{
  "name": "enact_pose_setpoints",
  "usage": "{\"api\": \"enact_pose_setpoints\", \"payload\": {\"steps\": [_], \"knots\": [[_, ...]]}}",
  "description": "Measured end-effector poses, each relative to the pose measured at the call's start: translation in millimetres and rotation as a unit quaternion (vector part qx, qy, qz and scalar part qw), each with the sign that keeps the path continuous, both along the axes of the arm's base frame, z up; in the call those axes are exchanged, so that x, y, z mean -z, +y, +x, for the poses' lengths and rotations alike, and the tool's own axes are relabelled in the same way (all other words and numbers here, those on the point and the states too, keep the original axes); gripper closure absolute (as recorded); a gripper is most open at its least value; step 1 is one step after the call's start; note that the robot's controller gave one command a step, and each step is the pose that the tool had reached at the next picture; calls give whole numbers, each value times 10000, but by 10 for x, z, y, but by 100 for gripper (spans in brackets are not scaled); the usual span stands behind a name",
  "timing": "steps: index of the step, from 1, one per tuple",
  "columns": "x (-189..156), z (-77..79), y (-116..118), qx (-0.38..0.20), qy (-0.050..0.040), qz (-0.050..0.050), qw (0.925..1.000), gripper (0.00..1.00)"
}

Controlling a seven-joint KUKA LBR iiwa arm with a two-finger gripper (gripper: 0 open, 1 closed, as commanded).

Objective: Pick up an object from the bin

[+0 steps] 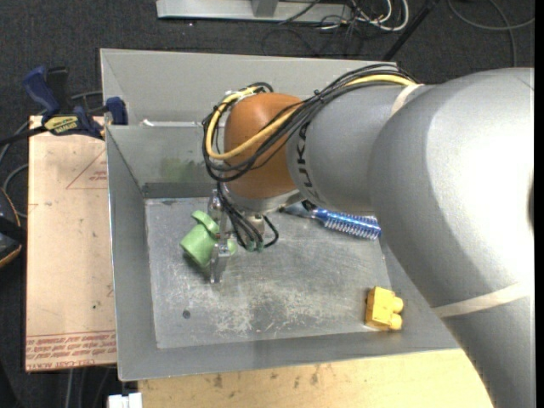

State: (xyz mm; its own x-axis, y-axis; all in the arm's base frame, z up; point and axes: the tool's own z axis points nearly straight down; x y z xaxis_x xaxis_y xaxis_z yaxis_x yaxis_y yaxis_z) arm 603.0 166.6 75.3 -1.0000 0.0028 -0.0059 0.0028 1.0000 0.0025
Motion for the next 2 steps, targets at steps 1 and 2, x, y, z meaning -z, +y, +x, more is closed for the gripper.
{"api": "enact_pose_setpoints", "payload": {"steps": [1, 2], "knots": [[-47, 9, 5, 1, 9, 8, 10000, 100], [-1657, 379, -246, -1756, -29, -15, 9845, 100]]}}
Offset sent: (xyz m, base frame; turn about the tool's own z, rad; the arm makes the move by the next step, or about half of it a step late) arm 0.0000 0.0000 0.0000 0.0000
